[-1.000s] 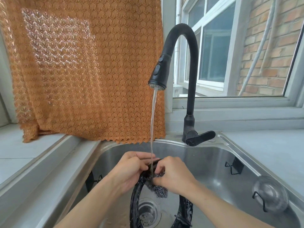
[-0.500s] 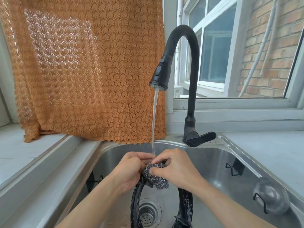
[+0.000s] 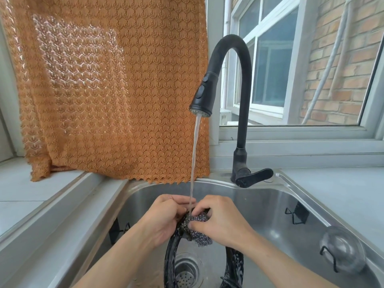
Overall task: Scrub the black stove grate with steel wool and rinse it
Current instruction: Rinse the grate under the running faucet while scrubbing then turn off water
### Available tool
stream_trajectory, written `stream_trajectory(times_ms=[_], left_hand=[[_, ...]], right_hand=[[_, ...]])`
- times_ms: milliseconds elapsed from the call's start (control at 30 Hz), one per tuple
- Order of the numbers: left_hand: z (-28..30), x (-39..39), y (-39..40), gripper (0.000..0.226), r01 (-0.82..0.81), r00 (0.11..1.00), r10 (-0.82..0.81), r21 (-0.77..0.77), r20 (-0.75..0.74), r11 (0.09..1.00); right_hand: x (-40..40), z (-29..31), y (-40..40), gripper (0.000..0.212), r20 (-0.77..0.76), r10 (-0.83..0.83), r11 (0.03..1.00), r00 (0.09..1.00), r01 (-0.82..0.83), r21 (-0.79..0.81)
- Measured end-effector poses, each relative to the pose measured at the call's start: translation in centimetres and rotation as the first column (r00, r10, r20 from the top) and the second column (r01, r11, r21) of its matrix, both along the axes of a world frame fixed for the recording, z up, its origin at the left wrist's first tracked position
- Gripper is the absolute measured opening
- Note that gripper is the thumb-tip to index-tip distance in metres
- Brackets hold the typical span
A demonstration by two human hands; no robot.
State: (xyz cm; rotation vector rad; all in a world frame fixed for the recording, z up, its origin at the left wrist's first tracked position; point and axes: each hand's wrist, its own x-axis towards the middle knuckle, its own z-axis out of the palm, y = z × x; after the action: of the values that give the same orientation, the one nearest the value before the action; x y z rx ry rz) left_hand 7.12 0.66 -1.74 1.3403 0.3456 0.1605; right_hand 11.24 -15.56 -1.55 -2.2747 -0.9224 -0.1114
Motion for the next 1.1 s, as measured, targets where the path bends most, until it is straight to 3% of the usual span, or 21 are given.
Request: stream_trajectory(times_ms=[167, 367, 633, 833, 933, 1033, 1100], left_hand=[[0.0, -0.1, 0.0, 0.043, 0.013, 1.000, -0.013, 0.036, -0.002, 0.999], [0.2, -0.8, -0.1, 0.035, 0.059, 0.997, -0.052, 0.142, -0.052, 0.988], [-1.0, -0.7, 0.2, 0.059, 0.154, 0.980, -0.113, 0.269, -0.161, 0.951], [-1.6, -0.5, 0.1, 0.069, 0.190, 0.966, -0.117, 0.329, -0.229, 0.925], [-1.5, -0.6, -0.3, 0.060, 0.210, 0.960, -0.109, 0.408, -0.257, 0.889], [-1.1, -1.0, -0.8, 0.039, 0.192, 0.961, -0.069, 0.471, -0.266, 0.861], [-1.4, -0.9, -0.8, 0.027, 0.152, 0.974, -0.037, 0.526, -0.223, 0.837]], right_hand=[[0.1, -0.2, 0.4, 0.019, 0.057, -0.046, 0.999, 0.997, 0.045, 0.023], [1.8, -0.2, -0.9, 0.019, 0.000, -0.235, 0.971, 0.972, 0.235, 0.050], [3.1, -1.2, -0.7, 0.024, -0.029, -0.324, 0.946, 0.946, 0.324, -0.005], [4.2, -1.8, -1.1, 0.048, -0.044, -0.351, 0.931, 0.935, 0.344, -0.127], [4.4, -2.1, -0.9, 0.048, -0.117, -0.329, 0.939, 0.937, 0.313, -0.141], [3.8, -2.6, -0.2, 0.031, -0.213, -0.274, 0.959, 0.938, 0.250, -0.134], [3.6, -3.0, 0.4, 0.032, -0.236, -0.261, 0.964, 0.936, 0.240, -0.114]])
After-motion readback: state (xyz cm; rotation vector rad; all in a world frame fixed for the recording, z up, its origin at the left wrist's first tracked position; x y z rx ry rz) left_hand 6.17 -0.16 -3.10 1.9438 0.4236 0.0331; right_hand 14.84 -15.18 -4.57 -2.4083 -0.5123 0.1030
